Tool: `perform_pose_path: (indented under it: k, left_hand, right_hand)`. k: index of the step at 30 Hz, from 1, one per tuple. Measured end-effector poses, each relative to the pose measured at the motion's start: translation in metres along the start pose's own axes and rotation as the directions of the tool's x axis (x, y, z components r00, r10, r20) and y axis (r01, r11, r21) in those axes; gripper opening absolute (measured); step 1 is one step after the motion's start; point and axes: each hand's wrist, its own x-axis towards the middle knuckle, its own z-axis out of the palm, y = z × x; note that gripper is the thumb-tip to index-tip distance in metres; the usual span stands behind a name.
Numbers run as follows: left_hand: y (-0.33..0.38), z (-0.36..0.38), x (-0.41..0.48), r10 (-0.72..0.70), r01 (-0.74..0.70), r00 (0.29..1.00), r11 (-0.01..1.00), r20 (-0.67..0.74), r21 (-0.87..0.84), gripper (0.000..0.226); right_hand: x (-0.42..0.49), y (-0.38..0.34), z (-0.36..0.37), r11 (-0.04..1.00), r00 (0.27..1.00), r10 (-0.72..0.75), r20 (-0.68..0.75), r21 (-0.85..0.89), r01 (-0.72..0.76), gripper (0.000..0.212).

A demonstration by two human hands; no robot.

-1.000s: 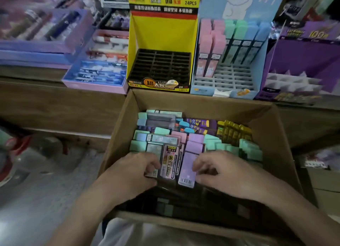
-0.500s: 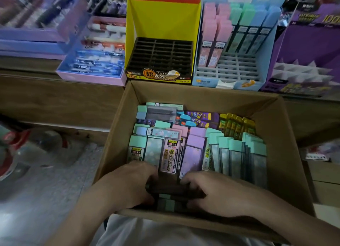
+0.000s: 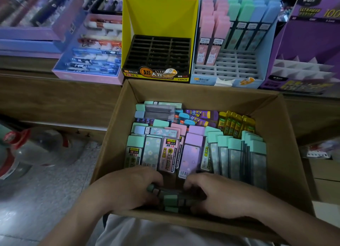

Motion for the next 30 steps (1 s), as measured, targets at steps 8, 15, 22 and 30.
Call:
perform_pose_path:
  k: [8,15,22,30]
  left_hand:
    - [0.004,-0.003,0.000,0.020,-0.020,1.000,0.999,0.004,-0.044,0.036]
    - [0.009,-0.005,-0.002,0.044,-0.042,0.999,0.994,0.013,-0.097,0.034]
    - [0.008,-0.006,0.000,0.029,-0.064,0.993,0.946,-0.115,-0.316,0.032]
    - [0.014,-0.018,0.007,-0.021,-0.326,0.930,0.421,-0.368,-0.846,0.029]
  right_hand:
    - [-0.002,-0.007,-0.002,0.998,0.998,-0.054,0.035,0.019,0.054,0.029]
    - [-0.007,-0.010,-0.007,0.998,0.995,-0.031,0.096,0.066,0.025,0.031]
    - [-0.012,0.000,-0.015,0.955,0.996,-0.068,0.061,0.293,0.047,0.023]
    - [-0.026,0.004,-0.044,0.661,0.988,-0.155,-0.016,0.741,0.116,0.035]
